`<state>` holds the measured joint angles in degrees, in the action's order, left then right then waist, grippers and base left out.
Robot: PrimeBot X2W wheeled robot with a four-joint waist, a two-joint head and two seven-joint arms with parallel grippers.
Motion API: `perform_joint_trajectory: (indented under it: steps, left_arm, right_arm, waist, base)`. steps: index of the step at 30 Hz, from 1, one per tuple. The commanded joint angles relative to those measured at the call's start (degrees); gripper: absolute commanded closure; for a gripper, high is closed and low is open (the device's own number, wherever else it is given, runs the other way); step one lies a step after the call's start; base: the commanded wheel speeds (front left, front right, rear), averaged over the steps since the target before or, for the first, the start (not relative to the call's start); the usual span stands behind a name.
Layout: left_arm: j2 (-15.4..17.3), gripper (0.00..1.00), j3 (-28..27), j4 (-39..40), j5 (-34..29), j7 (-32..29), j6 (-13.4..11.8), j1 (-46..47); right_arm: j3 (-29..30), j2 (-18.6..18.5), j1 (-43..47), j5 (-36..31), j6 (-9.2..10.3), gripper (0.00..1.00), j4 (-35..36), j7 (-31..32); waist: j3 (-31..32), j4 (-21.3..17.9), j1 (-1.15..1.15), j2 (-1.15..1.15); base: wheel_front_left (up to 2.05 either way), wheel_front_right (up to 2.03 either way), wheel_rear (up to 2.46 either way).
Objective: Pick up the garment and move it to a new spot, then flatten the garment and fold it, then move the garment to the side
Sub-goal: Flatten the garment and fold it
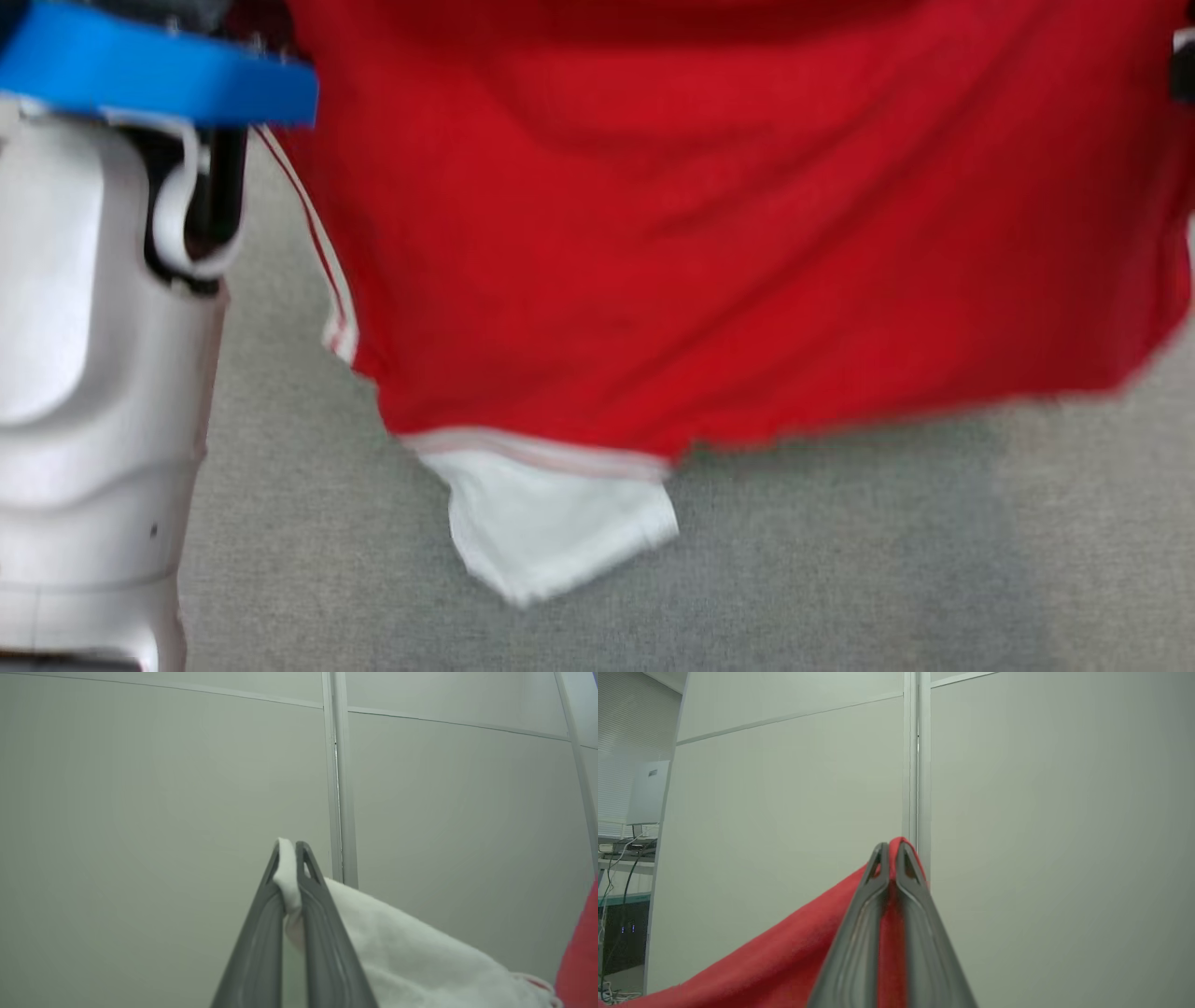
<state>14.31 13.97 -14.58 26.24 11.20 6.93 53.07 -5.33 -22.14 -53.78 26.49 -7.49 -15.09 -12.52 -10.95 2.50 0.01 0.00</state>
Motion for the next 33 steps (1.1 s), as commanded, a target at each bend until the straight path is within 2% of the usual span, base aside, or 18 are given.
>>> perform_joint_trajectory:
  steps: [1, 7, 11, 16, 24, 29, 33]
  left_arm:
    - [-0.27, 1.0, 0.21, -1.48, -1.01, 0.74, -0.47, 2.92]
    - [-1.92, 1.0, -0.68, -8.33, -5.61, 3.72, -2.4, 14.51]
    - [-4.37, 1.0, -3.43, -7.72, -7.0, 3.99, -2.57, 15.17]
    - [-7.11, 1.0, -7.41, -6.31, -7.47, 3.99, -1.37, 3.26]
    - [-10.95, 1.0, -13.18, -10.38, -3.0, 4.02, 0.13, -23.15]
    - [-11.34, 1.0, -11.47, -11.95, 3.97, 4.02, 0.32, -35.89]
    - [-11.35, 1.0, -9.09, -13.18, 3.83, 4.01, -0.45, -43.83]
  right_arm:
    - [-0.58, -0.57, -3.06, -0.79, 0.01, 1.0, -1.58, -0.51]
    - [0.47, -1.15, -15.88, -4.92, 0.01, 1.0, -9.63, -2.45]
    - [3.8, -1.32, -18.5, -5.43, 0.0, 1.0, -12.57, -2.67]
    - [3.04, -0.4, -6.69, -4.77, 0.01, 1.0, -12.23, -2.65]
    - [3.66, 3.91, 22.21, 0.7, 0.01, 1.0, -9.97, -2.68]
    - [4.1, 7.17, 36.41, 2.38, 0.01, 1.0, -8.88, -2.68]
    - [3.83, 8.69, 43.73, 2.24, 0.01, 1.0, -9.54, -2.68]
  waist:
    - [-3.37, 2.02, -0.01, 0.0]
    - [-8.69, 1.63, -0.01, 0.0]
    - [-9.76, 1.67, -0.01, 0.0]
    - [-8.64, 1.16, -0.01, 0.0]
    - [-5.71, 1.14, -0.01, 0.0]
    - [-2.69, 0.36, -0.01, 0.0]
    - [0.33, -0.67, -0.01, 0.0]
  base:
    - [0.0, 0.0, 0.0]
    - [0.0, 0.0, 0.0]
    - [0.0, 0.0, 0.0]
    - [0.0, 0.0, 0.0]
    - [0.0, 0.0, 0.0]
    - [0.0, 0.0, 0.0]
    - [0.0, 0.0, 0.0]
